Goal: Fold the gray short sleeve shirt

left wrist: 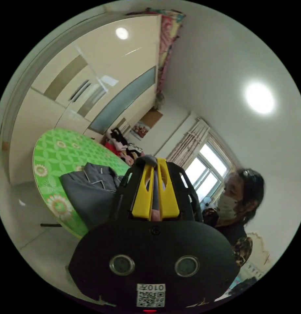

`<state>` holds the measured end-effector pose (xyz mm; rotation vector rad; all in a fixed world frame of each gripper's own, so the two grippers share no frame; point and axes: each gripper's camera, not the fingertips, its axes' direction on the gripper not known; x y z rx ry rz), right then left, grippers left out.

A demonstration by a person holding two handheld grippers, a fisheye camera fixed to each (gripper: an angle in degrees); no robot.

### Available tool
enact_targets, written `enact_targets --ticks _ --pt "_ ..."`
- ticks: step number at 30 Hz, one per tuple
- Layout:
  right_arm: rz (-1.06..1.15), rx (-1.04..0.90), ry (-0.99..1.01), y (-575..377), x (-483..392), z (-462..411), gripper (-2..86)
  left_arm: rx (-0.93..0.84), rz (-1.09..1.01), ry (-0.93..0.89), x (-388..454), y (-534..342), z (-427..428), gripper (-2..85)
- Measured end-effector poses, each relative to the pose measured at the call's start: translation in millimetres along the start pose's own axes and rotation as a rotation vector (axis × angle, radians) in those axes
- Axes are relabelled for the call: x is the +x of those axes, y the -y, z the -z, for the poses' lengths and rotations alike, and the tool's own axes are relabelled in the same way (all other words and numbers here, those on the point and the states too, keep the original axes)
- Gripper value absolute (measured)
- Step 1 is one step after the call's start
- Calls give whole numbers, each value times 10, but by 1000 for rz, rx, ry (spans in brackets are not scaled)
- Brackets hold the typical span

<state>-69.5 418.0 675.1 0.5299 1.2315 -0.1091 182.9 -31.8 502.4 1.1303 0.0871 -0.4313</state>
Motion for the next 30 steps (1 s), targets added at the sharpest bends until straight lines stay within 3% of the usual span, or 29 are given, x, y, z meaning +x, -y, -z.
enact_targets --ticks 5,7,11,22,27,30 --pt "-275 9 -68 370 1411 -250 31 -76 377 34 -2136 409 -582 16" --pt "-438 20 -96 336 1984 -328 32 -94 478 51 -2696 341 -729 19" --pt "-501 -31 -184 384 2388 -406 35 -87 598 71 -3368 218 -874 24" --pt "-612 24 -215 147 2819 -261 84 -173 877 257 -4000 -14 -632 3" --pt "-585 -33 -193 37 2647 -297 93 -15 747 190 -3732 4 -426 5" --pt "-571 -126 -224 -73 2387 -296 108 -48 610 227 -3298 -14 -356 17"
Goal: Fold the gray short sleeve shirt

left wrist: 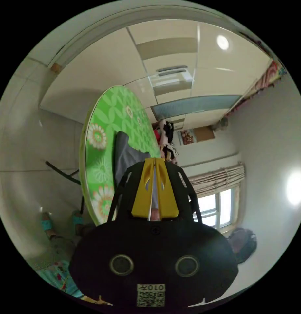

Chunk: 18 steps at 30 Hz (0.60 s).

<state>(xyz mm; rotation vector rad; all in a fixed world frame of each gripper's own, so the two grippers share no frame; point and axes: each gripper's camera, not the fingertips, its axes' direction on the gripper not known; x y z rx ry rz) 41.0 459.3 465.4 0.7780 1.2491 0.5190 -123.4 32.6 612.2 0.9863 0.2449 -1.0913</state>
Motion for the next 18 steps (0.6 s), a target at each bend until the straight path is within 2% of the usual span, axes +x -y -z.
enact_targets --ticks 5,11,18 --pt "67 -98 -152 -596 -244 70 131 -47 -155 245 392 -907 315 66" --pt "55 -141 -295 -1260 -300 -36 139 -77 -173 272 322 -1720 384 91" --pt "74 -261 -395 -1460 -204 -651 115 -111 -133 248 107 -1937 131 70"
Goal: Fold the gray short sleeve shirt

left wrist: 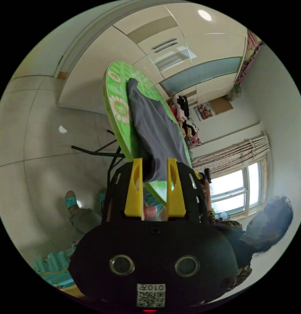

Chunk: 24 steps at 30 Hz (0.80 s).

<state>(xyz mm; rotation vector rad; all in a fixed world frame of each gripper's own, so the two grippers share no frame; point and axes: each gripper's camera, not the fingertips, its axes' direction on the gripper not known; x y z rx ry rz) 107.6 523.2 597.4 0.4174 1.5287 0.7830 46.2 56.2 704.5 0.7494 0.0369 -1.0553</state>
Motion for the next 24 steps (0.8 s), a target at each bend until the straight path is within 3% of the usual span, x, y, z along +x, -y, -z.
enact_targets --ticks 4,6,8,17,20,24 --pt "33 8 -21 -11 -27 -186 44 -10 7 0 9 -38 -167 16" --pt "39 65 -19 -138 -26 -81 39 2 -16 76 72 -91 -121 6" --pt "32 116 55 -309 33 26 36 7 -5 24 43 -203 -22 0" --pt "14 -26 80 -979 26 -136 37 -101 33 -90 -3 -630 10 -3" --pt "18 -99 -85 -1117 -124 -101 35 -146 12 -49 108 -685 168 -2" --pt "-14 88 -383 -1142 -388 230 30 -91 -43 77 346 -645 508 -2"
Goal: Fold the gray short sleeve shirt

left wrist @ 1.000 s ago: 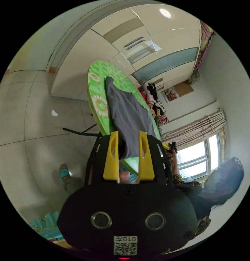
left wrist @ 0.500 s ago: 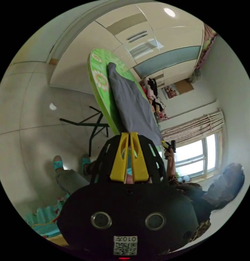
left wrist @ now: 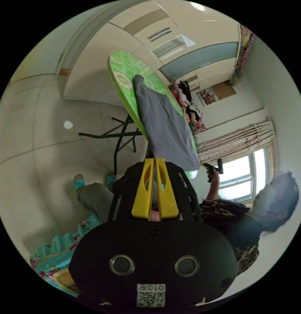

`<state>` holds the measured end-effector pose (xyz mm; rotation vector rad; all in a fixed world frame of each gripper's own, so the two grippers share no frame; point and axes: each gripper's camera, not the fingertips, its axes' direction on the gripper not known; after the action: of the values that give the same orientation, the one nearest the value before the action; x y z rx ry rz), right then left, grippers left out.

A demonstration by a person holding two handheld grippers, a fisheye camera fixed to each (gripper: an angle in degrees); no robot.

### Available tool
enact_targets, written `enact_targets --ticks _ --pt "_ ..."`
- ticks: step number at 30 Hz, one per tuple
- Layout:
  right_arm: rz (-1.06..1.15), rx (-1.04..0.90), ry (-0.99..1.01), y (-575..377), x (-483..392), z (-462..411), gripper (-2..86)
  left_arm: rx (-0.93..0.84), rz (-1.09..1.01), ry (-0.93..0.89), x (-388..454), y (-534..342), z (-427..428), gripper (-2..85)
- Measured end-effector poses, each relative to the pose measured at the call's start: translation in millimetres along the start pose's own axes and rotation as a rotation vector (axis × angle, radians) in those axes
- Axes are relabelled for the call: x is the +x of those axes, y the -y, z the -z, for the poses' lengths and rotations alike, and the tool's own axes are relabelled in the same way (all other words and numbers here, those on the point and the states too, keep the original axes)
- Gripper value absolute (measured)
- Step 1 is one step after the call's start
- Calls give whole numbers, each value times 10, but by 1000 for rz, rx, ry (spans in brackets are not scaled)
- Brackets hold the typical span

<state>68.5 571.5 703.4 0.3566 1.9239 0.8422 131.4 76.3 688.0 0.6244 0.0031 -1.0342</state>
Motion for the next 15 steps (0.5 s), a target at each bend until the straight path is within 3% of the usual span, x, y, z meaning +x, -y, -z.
enact_targets --ticks 2,4,7,10,15 --pt "22 102 25 80 -83 116 28 116 57 134 146 9 239 -2" --pt "144 116 220 350 -299 80 27 228 11 255 465 14 373 -2" --pt "277 57 299 857 -768 -171 28 315 -179 180 1065 143 266 -2" --pt "425 -94 307 1373 -1384 -707 28 176 -275 39 1372 467 -362 -2" --pt "586 -355 352 1894 -2087 -1622 28 5 -166 20 1177 800 -1202 -2"
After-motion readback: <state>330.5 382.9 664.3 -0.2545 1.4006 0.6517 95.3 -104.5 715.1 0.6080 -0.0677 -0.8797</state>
